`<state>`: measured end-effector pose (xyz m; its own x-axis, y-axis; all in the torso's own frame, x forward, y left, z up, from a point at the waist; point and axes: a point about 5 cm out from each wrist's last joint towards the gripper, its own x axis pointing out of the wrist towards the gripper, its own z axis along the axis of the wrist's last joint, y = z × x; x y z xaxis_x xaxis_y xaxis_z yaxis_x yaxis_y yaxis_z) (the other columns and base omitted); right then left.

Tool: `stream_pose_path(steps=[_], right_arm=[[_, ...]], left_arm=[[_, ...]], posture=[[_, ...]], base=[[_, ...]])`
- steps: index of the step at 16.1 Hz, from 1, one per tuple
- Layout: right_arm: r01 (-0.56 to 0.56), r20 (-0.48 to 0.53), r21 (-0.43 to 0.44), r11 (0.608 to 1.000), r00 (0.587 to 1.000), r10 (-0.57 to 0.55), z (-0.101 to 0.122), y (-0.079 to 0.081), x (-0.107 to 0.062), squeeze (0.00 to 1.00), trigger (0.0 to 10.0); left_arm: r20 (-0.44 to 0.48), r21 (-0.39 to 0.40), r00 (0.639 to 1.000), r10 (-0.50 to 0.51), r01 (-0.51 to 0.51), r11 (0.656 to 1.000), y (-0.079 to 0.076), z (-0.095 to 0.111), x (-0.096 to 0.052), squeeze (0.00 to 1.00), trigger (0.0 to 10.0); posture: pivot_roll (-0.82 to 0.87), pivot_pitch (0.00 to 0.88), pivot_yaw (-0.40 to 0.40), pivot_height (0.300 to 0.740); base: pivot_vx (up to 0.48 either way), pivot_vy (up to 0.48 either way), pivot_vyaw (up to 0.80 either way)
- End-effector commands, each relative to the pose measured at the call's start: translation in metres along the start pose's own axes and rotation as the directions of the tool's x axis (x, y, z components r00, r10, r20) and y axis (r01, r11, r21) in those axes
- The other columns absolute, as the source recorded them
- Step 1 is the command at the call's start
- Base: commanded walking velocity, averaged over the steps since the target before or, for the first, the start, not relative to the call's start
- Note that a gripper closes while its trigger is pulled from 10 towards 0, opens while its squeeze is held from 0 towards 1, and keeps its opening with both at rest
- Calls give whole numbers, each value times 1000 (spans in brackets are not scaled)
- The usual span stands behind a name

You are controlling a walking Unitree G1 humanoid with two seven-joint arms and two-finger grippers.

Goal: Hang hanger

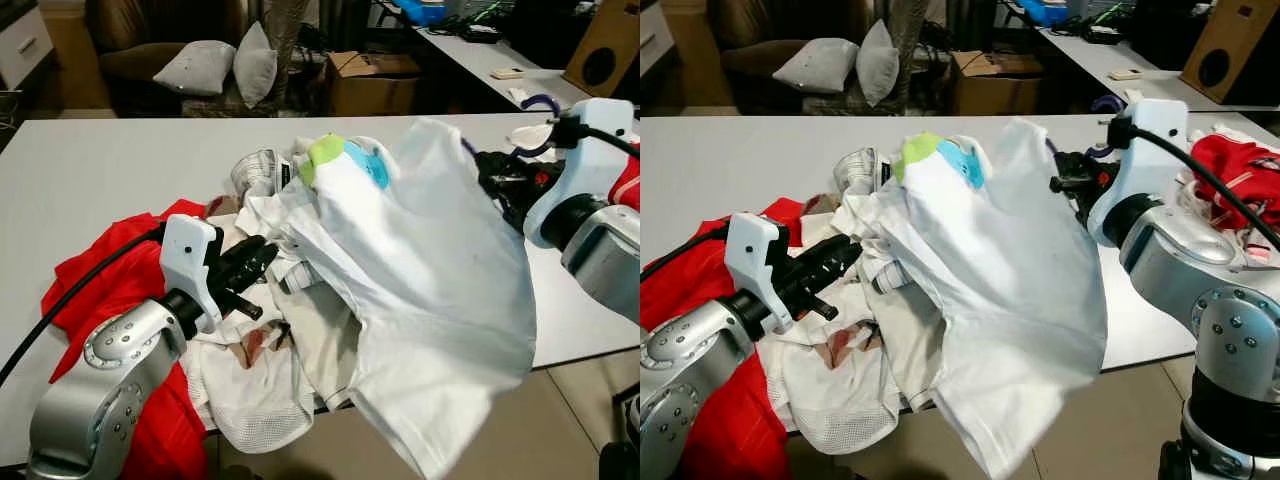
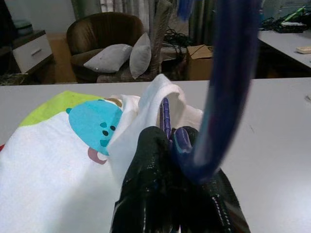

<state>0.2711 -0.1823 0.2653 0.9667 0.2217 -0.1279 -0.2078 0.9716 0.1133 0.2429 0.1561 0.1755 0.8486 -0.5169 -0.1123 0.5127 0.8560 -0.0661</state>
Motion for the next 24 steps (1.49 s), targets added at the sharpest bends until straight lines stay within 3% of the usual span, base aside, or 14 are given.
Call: stream_pose_path(steps=[1,4,7,8,15,19,24], right_arm=[[-24,-6,-6,1000,1000,24,-4,3,-2,0,10000],[-40,-24,17,999,999,41,-13,5,-1,0,10000],[-74,-28,-15,997,997,74,-14,10,-3,0,10000],[-119,-25,-70,990,993,118,-11,15,-6,0,10000],[-209,-21,-126,970,978,208,-11,26,-7,0,10000],[-346,23,-152,926,935,353,1,40,-11,0,10000],[-512,52,-122,850,852,520,8,51,-19,0,10000]], left_arm=[[3,10,1000,-1,0,1000,-4,1,-1,0,10000],[2,37,1000,-2,2,999,-7,2,1,0,10000],[3,42,1000,-1,1,999,-8,2,1,0,10000],[3,43,1000,-3,3,999,-9,2,1,0,10000],[7,61,1000,-1,1,998,-8,4,-1,0,10000],[11,74,1000,7,-7,997,-6,7,-2,0,10000],[12,85,1000,27,-27,996,-4,8,-10,0,10000]], posture=[[58,0,-54,740],[61,0,-55,740],[57,0,-52,740],[56,0,-51,740],[70,0,-54,740],[78,0,-58,740],[92,0,-66,740]], base=[[0,0,0],[0,0,0],[0,-257,0],[0,-259,0],[0,-258,767],[0,-259,800],[0,-256,800]])
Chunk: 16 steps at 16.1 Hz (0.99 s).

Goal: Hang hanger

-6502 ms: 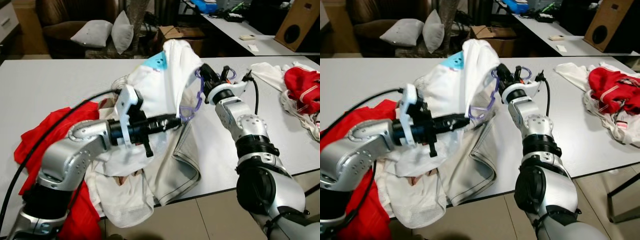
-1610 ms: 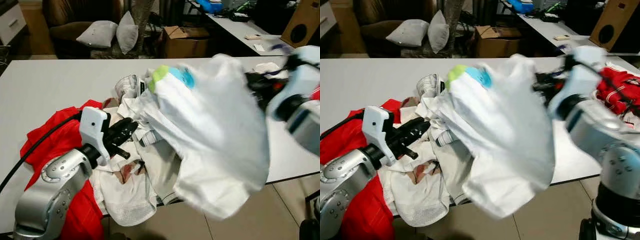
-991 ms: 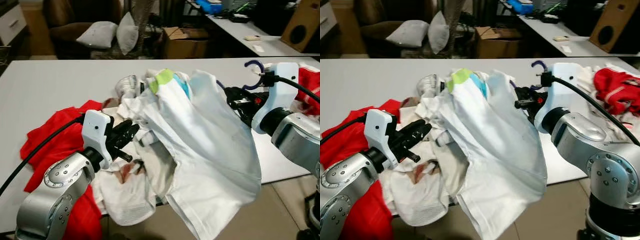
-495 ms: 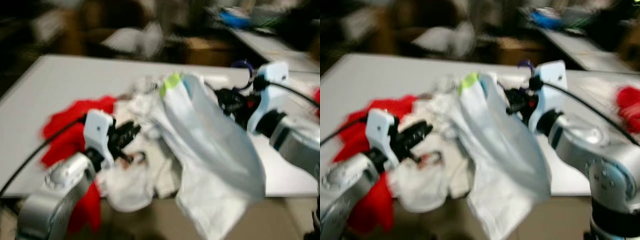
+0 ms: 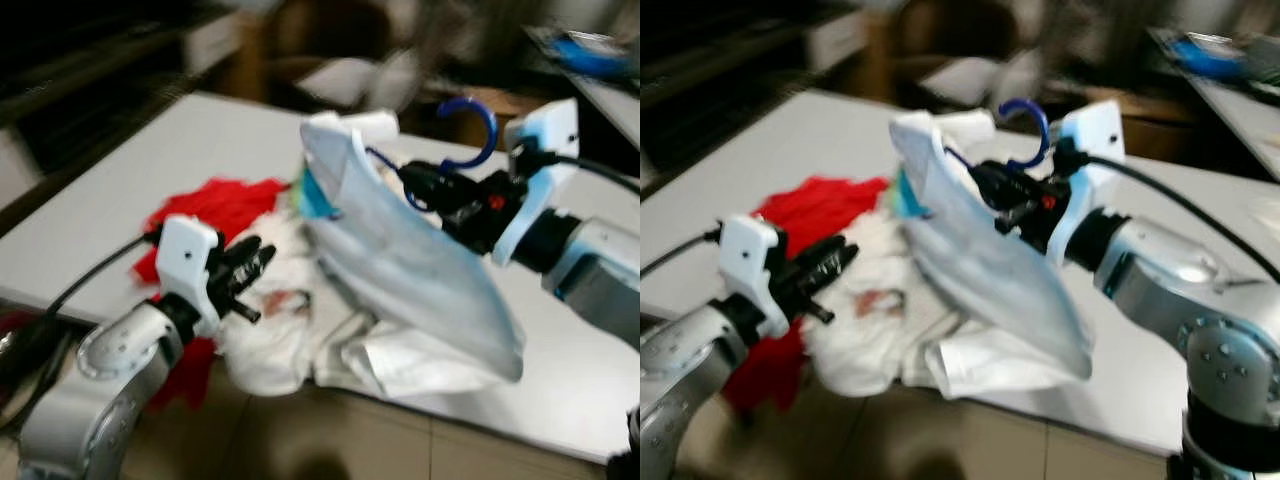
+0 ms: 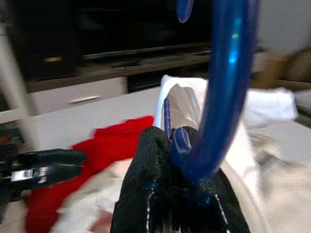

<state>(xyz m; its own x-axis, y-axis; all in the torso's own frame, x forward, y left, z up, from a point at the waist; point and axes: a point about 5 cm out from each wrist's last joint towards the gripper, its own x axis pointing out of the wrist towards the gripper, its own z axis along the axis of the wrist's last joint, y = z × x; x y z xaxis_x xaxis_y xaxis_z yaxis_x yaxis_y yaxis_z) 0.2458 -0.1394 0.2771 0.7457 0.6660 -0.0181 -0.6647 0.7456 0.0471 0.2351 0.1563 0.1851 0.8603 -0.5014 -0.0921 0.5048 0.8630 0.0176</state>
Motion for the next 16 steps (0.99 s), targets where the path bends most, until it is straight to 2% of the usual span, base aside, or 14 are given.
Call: stream_pose_path(steps=[1,9,14,16], right_arm=[[-53,13,2,999,999,53,3,5,-2,0,10000],[-152,21,71,986,988,151,-9,17,-8,0,10000],[-154,2,92,984,988,154,-21,23,-8,0,10000],[-132,-31,75,988,990,134,-29,24,-3,0,10000]], left_arm=[[-13,4,1000,11,-11,1000,1,0,-3,0,10000],[-33,15,999,10,-9,1000,4,0,-8,0,10000],[-42,21,999,-3,4,1000,2,0,-8,0,10000],[-52,15,999,1,0,1000,2,-2,-9,0,10000]], posture=[[94,0,-63,740],[107,0,-37,740],[114,0,-27,740],[121,0,-39,740]], base=[[0,-255,800],[0,-247,800],[0,-243,800],[0,-122,800]])
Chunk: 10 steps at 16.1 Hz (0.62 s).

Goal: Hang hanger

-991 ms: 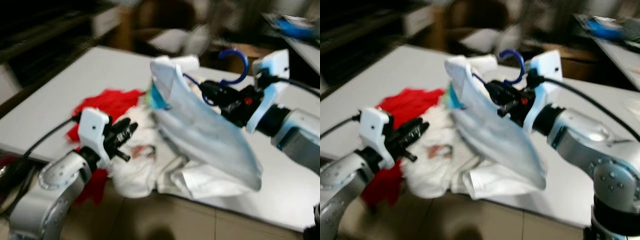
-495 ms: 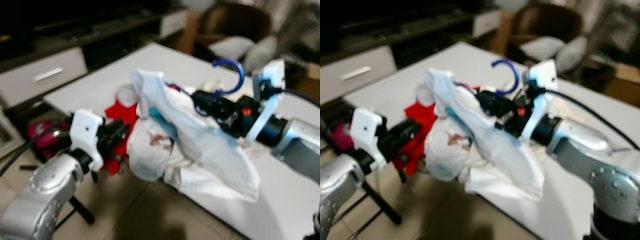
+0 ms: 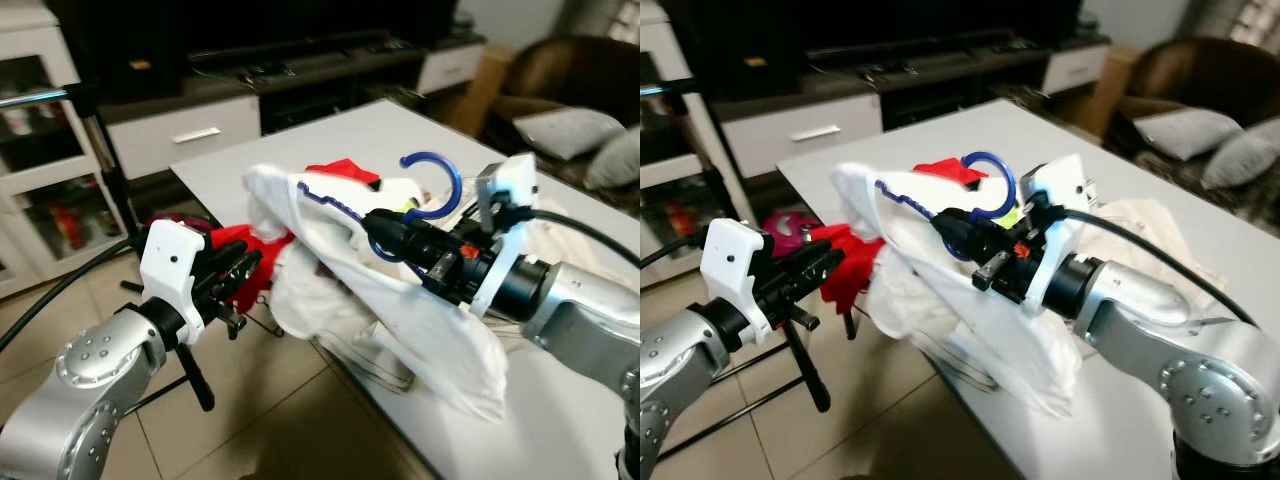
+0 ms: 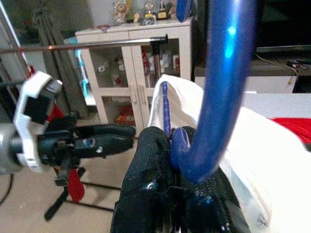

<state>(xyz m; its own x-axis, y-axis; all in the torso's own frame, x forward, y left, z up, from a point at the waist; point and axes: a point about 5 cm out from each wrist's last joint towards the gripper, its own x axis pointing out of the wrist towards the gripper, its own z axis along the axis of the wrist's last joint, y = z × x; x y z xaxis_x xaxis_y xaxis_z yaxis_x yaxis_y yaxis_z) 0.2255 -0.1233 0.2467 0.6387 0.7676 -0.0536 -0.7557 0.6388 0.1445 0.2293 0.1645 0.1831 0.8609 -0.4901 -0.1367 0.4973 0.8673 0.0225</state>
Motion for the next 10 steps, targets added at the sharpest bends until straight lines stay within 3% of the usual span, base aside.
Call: stream_pose_path(steps=[1,5,8,10], right_arm=[[13,11,-21,1000,1000,-12,1,0,2,0,10000],[58,24,-3,998,998,-58,-1,-5,9,0,10000],[55,32,35,998,998,-56,-6,-4,11,0,10000],[52,17,2,999,999,-52,-8,-4,11,0,10000]], left_arm=[[-12,4,1000,-5,5,1000,-2,0,-1,0,10000],[-1,-3,999,-35,35,999,-7,1,-3,0,10000],[-7,-9,999,-41,40,999,-9,0,-3,0,10000],[-8,-8,999,-45,44,999,-9,0,-3,0,10000]], posture=[[121,0,-39,740],[123,0,-53,740],[124,0,-52,740],[126,0,-52,740]], base=[[0,0,800],[0,95,800],[0,465,0],[0,465,0]])
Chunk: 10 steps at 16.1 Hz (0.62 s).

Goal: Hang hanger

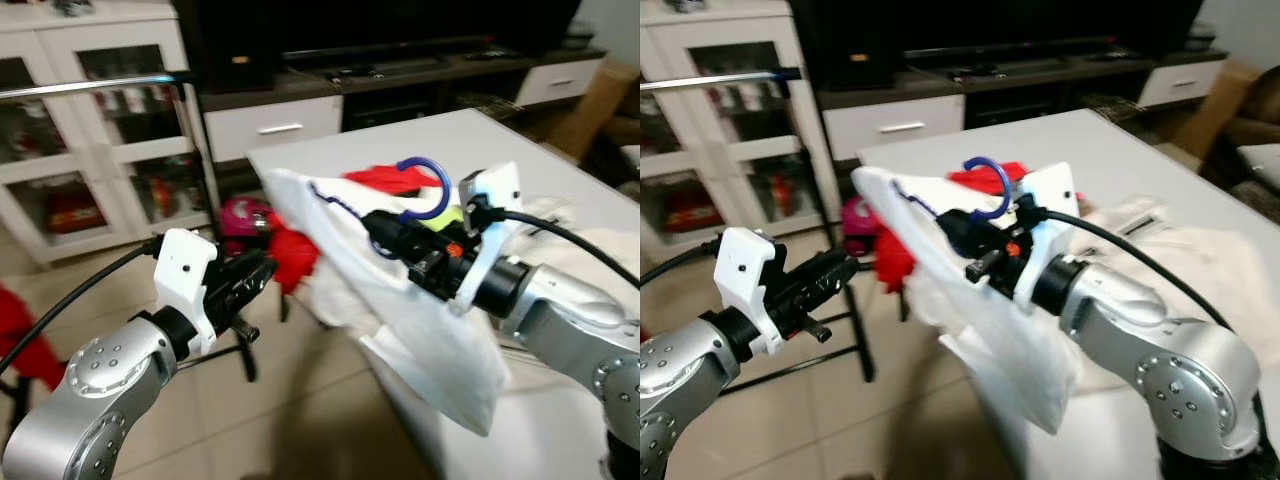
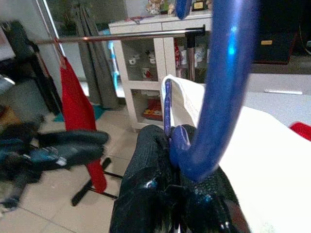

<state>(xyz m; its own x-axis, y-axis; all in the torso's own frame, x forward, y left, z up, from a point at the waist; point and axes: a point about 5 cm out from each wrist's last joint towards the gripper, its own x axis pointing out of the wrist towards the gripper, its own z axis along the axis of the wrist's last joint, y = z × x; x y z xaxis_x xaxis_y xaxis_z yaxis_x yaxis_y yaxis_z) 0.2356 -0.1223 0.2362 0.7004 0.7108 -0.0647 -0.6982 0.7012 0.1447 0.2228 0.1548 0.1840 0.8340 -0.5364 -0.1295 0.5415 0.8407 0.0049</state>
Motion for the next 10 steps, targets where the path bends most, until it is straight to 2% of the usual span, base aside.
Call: stream_pose_path(steps=[1,4,7,10], right_arm=[[-39,12,4,999,999,39,0,5,2,0,10000],[-50,-4,-8,999,999,50,-3,6,2,0,10000],[-67,-14,-9,998,998,66,-7,7,4,0,10000],[-67,-25,-15,998,997,67,-10,6,5,0,10000]], left_arm=[[-17,4,1000,9,-9,1000,3,-1,-2,0,10000],[-13,0,1000,14,-14,1000,2,0,-2,0,10000],[-13,-3,999,29,-29,1000,3,0,-4,0,10000],[-10,43,999,51,-51,998,4,1,-4,0,10000]], posture=[[126,0,-52,740],[133,0,-60,740],[142,0,-71,740],[147,0,-76,740]], base=[[0,442,575],[0,325,800],[0,0,800],[0,-87,800]])
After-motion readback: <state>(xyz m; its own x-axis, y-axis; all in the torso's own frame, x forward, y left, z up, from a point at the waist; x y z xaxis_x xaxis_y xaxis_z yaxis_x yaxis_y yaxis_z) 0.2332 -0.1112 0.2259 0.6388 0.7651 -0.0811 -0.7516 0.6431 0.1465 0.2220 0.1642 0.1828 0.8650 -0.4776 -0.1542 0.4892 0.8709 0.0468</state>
